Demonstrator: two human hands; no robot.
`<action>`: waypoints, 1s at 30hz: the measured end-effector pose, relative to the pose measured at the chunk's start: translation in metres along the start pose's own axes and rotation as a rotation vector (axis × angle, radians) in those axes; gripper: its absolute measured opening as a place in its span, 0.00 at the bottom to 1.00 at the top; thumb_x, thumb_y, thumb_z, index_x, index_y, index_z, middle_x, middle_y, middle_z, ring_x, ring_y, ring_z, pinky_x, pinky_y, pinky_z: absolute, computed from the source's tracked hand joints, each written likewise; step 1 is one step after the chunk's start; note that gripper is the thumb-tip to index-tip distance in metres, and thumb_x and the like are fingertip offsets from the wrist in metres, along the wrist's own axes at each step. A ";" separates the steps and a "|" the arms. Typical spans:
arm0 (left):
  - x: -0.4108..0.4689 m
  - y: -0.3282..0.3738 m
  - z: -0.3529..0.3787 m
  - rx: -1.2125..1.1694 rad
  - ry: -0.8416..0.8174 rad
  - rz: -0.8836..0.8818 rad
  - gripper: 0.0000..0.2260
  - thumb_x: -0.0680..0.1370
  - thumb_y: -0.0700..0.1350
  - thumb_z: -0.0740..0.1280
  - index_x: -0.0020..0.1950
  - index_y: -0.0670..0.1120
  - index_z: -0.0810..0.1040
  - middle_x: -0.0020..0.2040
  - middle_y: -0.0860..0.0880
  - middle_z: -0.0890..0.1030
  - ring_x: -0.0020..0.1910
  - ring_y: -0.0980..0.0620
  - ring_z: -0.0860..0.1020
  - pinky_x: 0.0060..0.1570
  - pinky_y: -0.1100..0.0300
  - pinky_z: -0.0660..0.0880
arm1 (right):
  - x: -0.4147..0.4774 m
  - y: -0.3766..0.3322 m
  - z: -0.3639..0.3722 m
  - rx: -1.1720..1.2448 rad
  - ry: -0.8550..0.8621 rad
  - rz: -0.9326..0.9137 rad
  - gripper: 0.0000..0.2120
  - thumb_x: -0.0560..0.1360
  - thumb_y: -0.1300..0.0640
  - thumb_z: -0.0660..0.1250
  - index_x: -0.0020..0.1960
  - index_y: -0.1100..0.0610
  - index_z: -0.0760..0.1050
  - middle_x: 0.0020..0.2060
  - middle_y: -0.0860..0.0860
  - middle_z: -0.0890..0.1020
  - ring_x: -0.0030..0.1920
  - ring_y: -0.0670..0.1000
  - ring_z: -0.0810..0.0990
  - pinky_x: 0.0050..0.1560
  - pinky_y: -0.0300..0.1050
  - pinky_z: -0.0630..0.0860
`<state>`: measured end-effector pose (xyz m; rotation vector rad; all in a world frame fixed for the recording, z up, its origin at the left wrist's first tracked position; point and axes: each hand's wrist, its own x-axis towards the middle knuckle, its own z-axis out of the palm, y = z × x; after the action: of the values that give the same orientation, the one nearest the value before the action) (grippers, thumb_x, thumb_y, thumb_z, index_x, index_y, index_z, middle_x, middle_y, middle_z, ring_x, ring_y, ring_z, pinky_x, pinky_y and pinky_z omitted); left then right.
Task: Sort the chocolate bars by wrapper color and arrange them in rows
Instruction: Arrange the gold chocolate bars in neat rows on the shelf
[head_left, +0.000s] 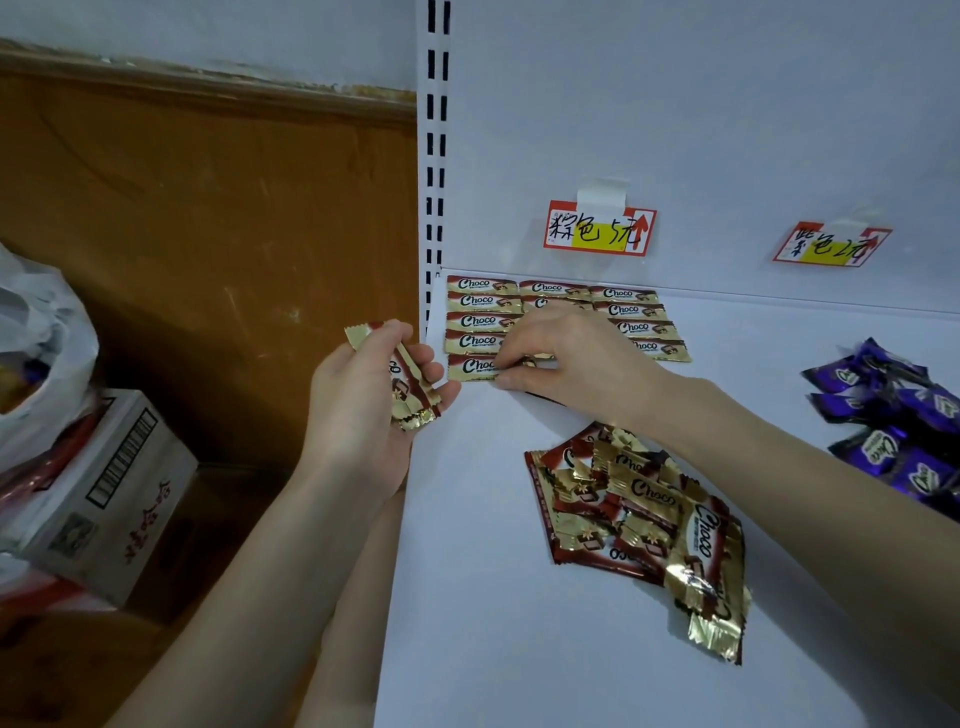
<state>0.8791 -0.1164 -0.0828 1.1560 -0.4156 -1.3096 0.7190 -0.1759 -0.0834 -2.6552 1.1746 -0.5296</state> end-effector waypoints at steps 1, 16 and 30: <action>0.000 0.000 0.000 0.000 0.000 -0.002 0.08 0.80 0.45 0.62 0.56 0.43 0.75 0.37 0.48 0.77 0.32 0.55 0.77 0.30 0.62 0.78 | 0.000 0.000 0.000 0.005 -0.002 0.003 0.08 0.72 0.55 0.70 0.48 0.58 0.82 0.45 0.53 0.82 0.49 0.52 0.76 0.51 0.46 0.70; 0.001 -0.001 0.000 0.001 -0.005 -0.011 0.08 0.80 0.46 0.62 0.56 0.44 0.75 0.36 0.48 0.78 0.31 0.55 0.78 0.30 0.61 0.78 | 0.002 -0.001 0.000 0.000 -0.021 -0.001 0.08 0.73 0.55 0.69 0.48 0.57 0.82 0.46 0.52 0.82 0.49 0.51 0.75 0.50 0.47 0.70; -0.012 -0.004 0.015 0.020 -0.081 -0.025 0.06 0.80 0.41 0.60 0.53 0.44 0.75 0.36 0.47 0.78 0.31 0.55 0.77 0.31 0.61 0.79 | -0.033 0.005 -0.036 0.037 -0.254 0.288 0.14 0.71 0.52 0.70 0.53 0.58 0.78 0.40 0.43 0.75 0.37 0.36 0.72 0.40 0.29 0.70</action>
<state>0.8614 -0.1115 -0.0759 1.1312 -0.4757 -1.3797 0.6814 -0.1556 -0.0602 -2.3754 1.4140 -0.1581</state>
